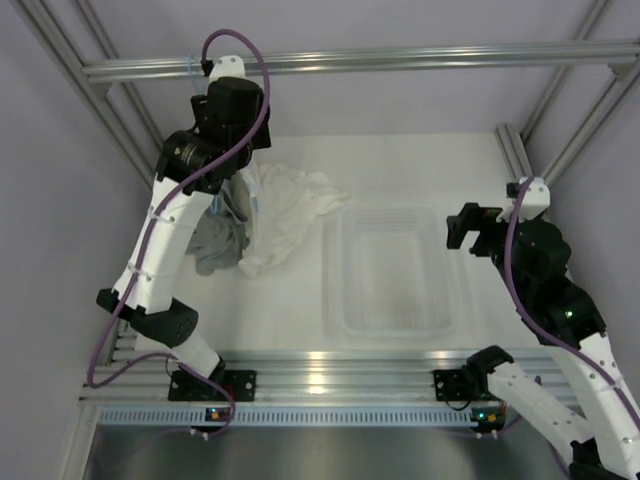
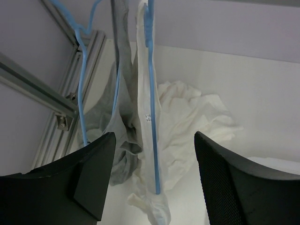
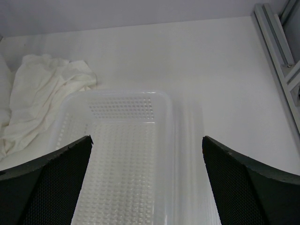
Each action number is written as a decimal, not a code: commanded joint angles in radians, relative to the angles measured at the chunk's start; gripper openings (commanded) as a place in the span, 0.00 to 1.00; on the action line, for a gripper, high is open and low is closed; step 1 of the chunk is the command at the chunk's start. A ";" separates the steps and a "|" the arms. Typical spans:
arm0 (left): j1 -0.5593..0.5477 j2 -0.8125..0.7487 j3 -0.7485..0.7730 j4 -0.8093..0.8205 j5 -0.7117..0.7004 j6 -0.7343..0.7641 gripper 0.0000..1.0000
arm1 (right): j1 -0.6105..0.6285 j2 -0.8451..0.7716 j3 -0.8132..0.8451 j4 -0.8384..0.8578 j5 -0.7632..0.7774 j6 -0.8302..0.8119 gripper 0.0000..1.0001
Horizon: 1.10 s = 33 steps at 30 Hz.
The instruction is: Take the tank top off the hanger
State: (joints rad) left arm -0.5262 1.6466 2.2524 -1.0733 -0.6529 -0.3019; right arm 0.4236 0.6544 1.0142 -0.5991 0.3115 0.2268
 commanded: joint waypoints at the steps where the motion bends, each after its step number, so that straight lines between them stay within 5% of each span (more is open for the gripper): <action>1: 0.009 -0.010 -0.020 0.022 -0.059 0.020 0.73 | 0.024 -0.009 -0.002 0.012 -0.002 -0.017 0.99; 6: 0.035 0.041 -0.045 0.052 -0.076 0.012 0.67 | 0.026 -0.013 -0.002 0.012 0.006 -0.021 0.99; 13: 0.046 0.053 -0.051 0.078 -0.014 0.003 0.38 | 0.037 -0.024 -0.014 0.013 0.029 -0.024 0.99; 20: 0.063 0.052 -0.120 0.076 -0.002 -0.025 0.38 | 0.040 -0.021 -0.017 0.012 0.029 -0.027 0.99; 23: 0.065 0.038 -0.157 0.076 0.003 -0.039 0.28 | 0.041 -0.021 -0.019 0.013 0.032 -0.026 0.99; 24: 0.065 0.036 -0.163 0.076 0.006 -0.040 0.16 | 0.041 -0.019 -0.020 0.013 0.031 -0.027 0.99; 27: 0.066 0.030 -0.160 0.076 0.003 -0.046 0.00 | 0.044 -0.018 -0.020 0.015 0.031 -0.026 0.99; 33: 0.066 0.015 -0.088 0.079 -0.002 -0.007 0.00 | 0.046 -0.012 -0.020 0.016 0.029 -0.023 0.99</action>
State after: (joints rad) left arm -0.4625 1.7100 2.0998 -1.0332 -0.6506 -0.3351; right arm 0.4496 0.6380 0.9928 -0.5991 0.3298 0.2096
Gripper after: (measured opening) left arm 0.025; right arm 0.993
